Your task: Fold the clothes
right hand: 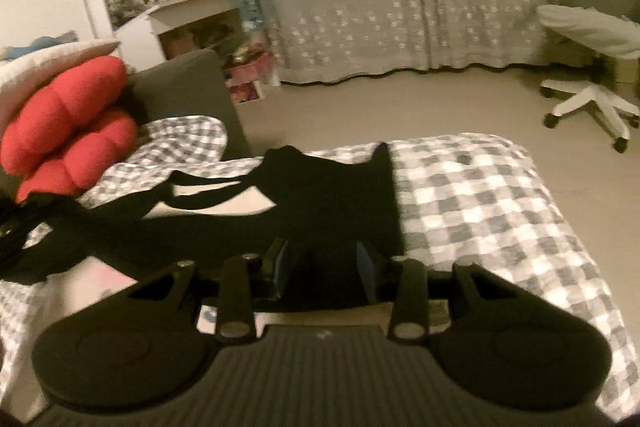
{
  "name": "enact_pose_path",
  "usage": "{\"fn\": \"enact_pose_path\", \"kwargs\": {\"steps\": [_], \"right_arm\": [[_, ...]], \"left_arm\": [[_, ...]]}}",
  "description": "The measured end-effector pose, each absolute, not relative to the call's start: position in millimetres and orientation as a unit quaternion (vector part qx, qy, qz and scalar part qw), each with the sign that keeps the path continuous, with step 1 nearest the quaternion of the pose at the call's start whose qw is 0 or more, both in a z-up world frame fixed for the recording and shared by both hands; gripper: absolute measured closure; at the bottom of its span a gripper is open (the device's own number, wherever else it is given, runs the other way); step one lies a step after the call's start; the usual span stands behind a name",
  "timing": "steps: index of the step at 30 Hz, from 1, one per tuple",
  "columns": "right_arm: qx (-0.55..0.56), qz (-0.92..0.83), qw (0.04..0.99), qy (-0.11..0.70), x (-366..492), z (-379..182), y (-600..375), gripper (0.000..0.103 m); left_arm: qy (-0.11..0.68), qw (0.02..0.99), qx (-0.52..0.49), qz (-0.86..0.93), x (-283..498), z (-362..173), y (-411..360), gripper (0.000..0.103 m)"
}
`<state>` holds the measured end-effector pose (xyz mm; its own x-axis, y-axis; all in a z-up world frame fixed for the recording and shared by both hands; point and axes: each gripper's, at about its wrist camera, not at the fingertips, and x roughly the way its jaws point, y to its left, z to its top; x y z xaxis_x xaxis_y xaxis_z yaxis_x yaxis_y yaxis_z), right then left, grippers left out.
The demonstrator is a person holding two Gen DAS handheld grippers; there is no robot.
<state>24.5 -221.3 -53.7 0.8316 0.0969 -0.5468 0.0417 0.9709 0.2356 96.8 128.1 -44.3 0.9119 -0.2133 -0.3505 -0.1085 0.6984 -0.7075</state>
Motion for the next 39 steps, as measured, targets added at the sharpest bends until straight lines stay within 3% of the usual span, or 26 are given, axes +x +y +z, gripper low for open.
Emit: {"fn": "enact_pose_path", "kwargs": {"steps": [3, 8, 13, 21, 23, 25, 34, 39], "right_arm": [[0.117, 0.002, 0.949, 0.294, 24.3, -56.2, -225.6, 0.062], [0.122, -0.02, 0.948, 0.293, 26.7, -58.1, -231.8, 0.062], [0.141, -0.033, 0.946, 0.29, 27.0, -56.2, -238.5, 0.062], [0.153, -0.038, 0.945, 0.287, 27.0, -55.9, -242.2, 0.062], [0.157, -0.041, 0.946, 0.282, 26.1, -55.2, -245.3, 0.062], [0.161, -0.044, 0.946, 0.276, 25.1, -54.4, -248.9, 0.061], [0.196, -0.053, 0.942, 0.266, 27.5, -59.7, -268.4, 0.06], [0.244, -0.042, 0.934, 0.256, 35.8, -63.6, -283.5, 0.06]], "left_arm": [[0.236, 0.9, -0.367, -0.002, 93.1, -48.0, 128.1, 0.092], [0.232, 0.895, -0.381, 0.013, 90.6, -48.4, 147.4, 0.077], [0.252, 0.875, -0.414, 0.002, 95.1, -54.7, 164.8, 0.077], [0.301, 0.897, -0.323, -0.024, 116.4, -55.6, 139.4, 0.077], [0.305, 0.902, -0.304, -0.009, 120.5, -58.1, 135.8, 0.082], [0.301, 0.909, -0.288, -0.006, 122.2, -57.5, 132.9, 0.099], [0.204, 0.945, -0.253, -0.014, 116.8, -32.9, 127.4, 0.099], [0.196, 0.945, -0.263, 0.005, 118.0, -32.6, 133.2, 0.099]]}}
